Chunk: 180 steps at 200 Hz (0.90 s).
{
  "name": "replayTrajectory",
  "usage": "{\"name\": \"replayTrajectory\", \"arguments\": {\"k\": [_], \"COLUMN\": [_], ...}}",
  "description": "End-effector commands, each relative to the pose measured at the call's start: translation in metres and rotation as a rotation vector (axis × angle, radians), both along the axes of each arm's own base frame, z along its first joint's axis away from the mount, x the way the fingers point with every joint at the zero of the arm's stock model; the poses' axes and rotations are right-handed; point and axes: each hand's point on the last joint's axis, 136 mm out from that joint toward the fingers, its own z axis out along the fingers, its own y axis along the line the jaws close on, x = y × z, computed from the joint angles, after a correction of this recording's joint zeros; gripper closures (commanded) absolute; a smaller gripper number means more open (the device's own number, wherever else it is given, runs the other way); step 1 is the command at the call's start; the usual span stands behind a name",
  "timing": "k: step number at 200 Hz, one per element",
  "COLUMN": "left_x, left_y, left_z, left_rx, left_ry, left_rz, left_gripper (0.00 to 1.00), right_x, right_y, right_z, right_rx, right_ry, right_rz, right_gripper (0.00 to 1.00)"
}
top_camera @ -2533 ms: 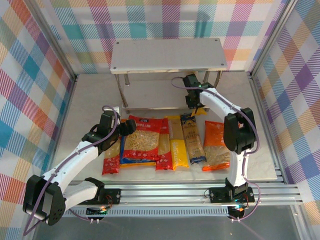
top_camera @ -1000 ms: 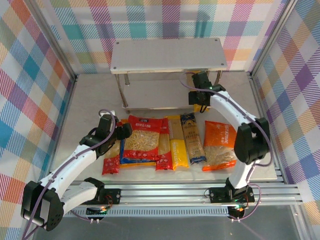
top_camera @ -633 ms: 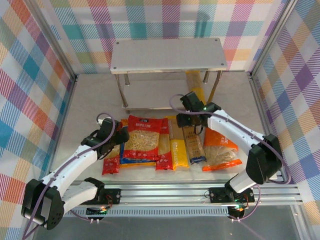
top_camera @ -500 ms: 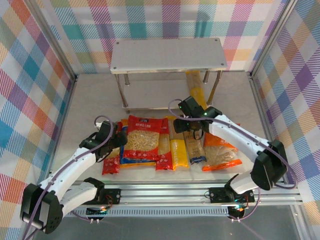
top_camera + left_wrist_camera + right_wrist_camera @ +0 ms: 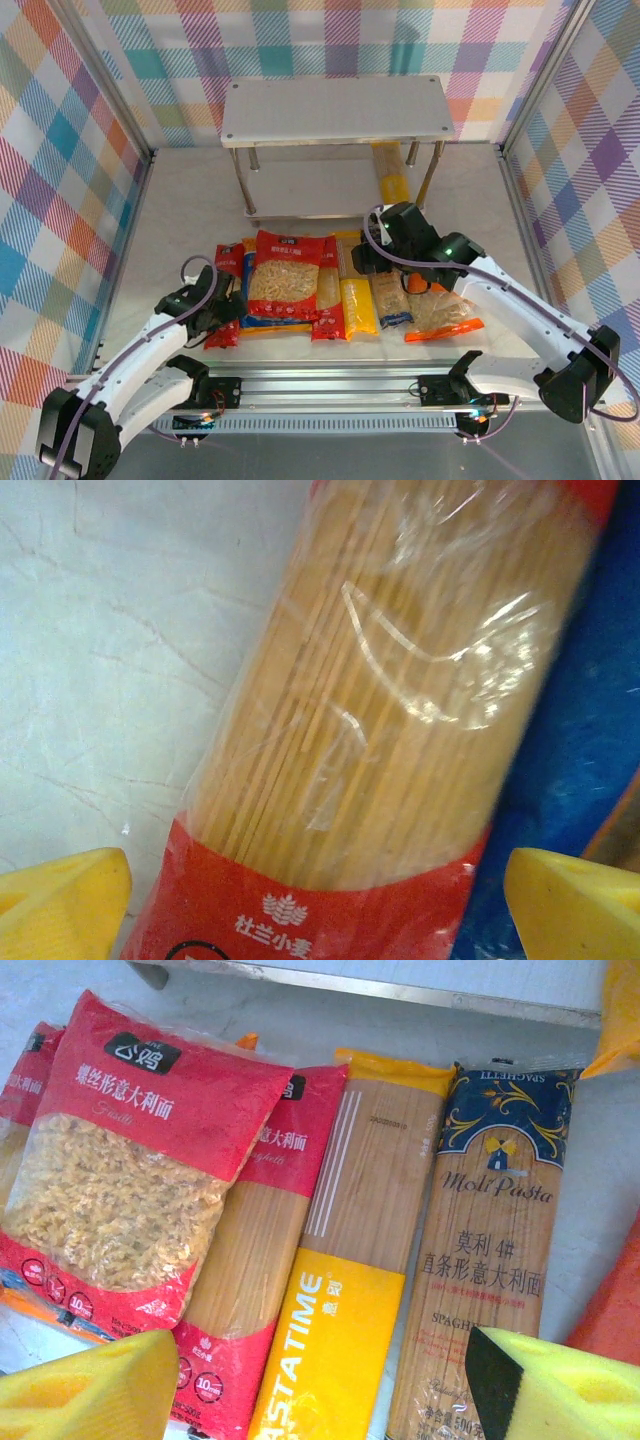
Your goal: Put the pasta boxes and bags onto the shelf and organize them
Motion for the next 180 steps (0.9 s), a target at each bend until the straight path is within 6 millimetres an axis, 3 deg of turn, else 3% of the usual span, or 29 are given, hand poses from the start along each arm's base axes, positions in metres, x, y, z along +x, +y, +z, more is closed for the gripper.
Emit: {"name": "replayTrajectory", "arguments": {"k": [1, 94, 180], "left_x": [-0.006, 0.007, 0.011], "left_y": [-0.002, -0.013, -0.006], "left_z": [-0.013, -0.027, -0.024], "left_rx": [-0.019, -0.026, -0.016], "left_ry": [0.035, 0.076, 0.066], "left_rz": [0.026, -0.008, 0.021], "left_gripper": [0.03, 0.04, 0.36], "right_x": [-0.006, -0.007, -0.008], "right_y": [0.0, -0.004, -0.008], "right_z": [0.009, 0.01, 0.009], "right_rx": [0.038, 0.042, 0.033], "right_ry": [-0.017, -0.034, -0.041], "right_rz": [0.006, -0.006, -0.013], "right_gripper": [0.23, 0.23, 0.22]}}
